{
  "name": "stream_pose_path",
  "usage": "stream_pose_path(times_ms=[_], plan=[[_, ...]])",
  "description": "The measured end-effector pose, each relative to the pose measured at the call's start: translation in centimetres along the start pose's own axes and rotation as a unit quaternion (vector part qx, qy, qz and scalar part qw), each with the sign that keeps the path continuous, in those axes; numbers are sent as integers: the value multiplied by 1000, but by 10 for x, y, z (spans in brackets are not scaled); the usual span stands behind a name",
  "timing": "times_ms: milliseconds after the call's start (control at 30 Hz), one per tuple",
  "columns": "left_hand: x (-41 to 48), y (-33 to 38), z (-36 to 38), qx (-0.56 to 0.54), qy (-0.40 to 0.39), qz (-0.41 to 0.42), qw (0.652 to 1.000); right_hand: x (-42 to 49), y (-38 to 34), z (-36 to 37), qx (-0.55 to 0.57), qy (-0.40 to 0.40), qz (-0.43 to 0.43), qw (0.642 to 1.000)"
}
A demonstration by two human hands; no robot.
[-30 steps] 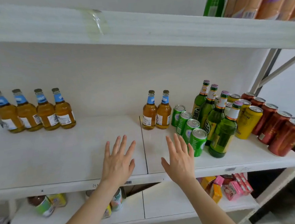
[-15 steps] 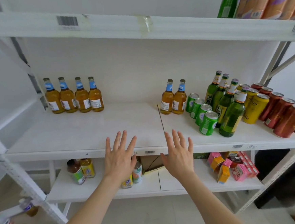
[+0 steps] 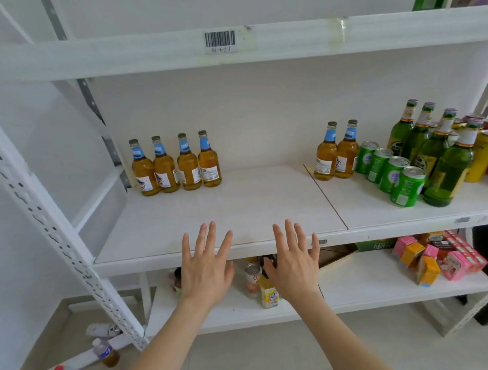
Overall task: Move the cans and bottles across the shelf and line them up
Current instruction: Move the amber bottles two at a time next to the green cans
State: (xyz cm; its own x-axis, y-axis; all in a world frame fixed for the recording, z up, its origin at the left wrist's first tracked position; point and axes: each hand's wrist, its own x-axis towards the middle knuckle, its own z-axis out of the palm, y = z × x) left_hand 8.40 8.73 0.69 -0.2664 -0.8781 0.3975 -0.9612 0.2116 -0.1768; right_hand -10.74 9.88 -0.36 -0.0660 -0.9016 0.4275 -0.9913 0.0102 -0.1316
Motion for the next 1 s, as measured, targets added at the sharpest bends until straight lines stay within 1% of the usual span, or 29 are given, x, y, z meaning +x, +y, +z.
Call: stream_pose_path(times_ms=[100,200,467,600,733,900,1000], plan=[[5,-30,10,3,0,3,1000,9,-29,10,7,7,7,1000],[19,-57,20,9,-7,-12,1000,28,-48,21,6,14,5,1000],[84,-109,48,13,-22,-55,998,104,-81,56,29,-15,2,999],[122,-133,64,-1,-5,-77,997,150,-92,69,55,-29,-11,998],[159,-156,81,0,7,-86,996,192,-107,86,72,-26,-7,997],[202,-187,105,-4,28,-80,996,241,-126,116,83,-20,7,996],[226,-202,122,-28,47,-65,996,262,-135,135,100,-12,15,995]])
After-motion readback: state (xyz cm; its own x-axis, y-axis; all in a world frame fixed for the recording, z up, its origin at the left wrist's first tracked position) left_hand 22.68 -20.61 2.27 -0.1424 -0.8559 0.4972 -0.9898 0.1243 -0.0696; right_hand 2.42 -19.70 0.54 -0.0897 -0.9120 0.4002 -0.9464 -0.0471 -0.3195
